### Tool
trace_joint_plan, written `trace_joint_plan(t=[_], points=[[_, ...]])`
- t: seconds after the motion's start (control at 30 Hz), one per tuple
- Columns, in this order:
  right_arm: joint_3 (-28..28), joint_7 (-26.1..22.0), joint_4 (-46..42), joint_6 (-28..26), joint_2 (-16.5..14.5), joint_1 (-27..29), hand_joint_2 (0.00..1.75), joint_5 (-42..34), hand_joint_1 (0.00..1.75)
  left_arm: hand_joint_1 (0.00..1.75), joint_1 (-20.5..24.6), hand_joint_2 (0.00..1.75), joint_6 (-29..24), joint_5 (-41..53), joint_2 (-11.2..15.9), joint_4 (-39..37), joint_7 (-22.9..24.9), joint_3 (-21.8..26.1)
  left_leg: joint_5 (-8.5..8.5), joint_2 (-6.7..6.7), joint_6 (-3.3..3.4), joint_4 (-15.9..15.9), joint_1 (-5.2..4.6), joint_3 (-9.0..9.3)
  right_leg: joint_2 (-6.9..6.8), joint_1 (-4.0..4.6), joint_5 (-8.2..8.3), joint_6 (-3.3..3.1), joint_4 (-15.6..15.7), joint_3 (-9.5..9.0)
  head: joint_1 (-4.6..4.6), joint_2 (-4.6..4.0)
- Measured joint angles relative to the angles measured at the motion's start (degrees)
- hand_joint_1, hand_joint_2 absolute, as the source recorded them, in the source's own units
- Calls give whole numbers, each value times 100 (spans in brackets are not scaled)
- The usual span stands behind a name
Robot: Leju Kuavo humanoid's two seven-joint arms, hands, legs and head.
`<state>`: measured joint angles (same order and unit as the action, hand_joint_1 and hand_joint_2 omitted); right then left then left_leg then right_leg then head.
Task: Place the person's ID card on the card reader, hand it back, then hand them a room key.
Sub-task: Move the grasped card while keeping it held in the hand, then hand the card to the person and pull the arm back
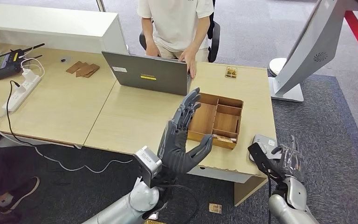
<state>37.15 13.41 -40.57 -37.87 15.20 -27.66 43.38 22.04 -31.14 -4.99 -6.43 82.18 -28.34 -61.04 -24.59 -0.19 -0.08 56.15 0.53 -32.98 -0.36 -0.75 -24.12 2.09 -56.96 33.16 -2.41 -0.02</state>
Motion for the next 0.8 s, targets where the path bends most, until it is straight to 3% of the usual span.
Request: trace_joint_plan(t=[0.33,0.53,0.8], points=[[38,154,-175,-75,-18,-11,175,344,175,0,23,175,15,-24,-10,-68,-14,-43,0,0,0,0,0,-1,0,0,0,0,0,0,1,0],[-5,471,-781,8,103,-75,175,731,175,0,34,175,11,-74,-12,-109,-54,-49,0,1,0,0,0,0,0,0,0,0,0,0,1,0],[-56,530,-1573,126,262,-232,175,947,175,0,79,175,-3,-126,-28,-171,-138,-60,0,-1,0,0,0,3,0,-1,0,0,0,-1,1,0]])
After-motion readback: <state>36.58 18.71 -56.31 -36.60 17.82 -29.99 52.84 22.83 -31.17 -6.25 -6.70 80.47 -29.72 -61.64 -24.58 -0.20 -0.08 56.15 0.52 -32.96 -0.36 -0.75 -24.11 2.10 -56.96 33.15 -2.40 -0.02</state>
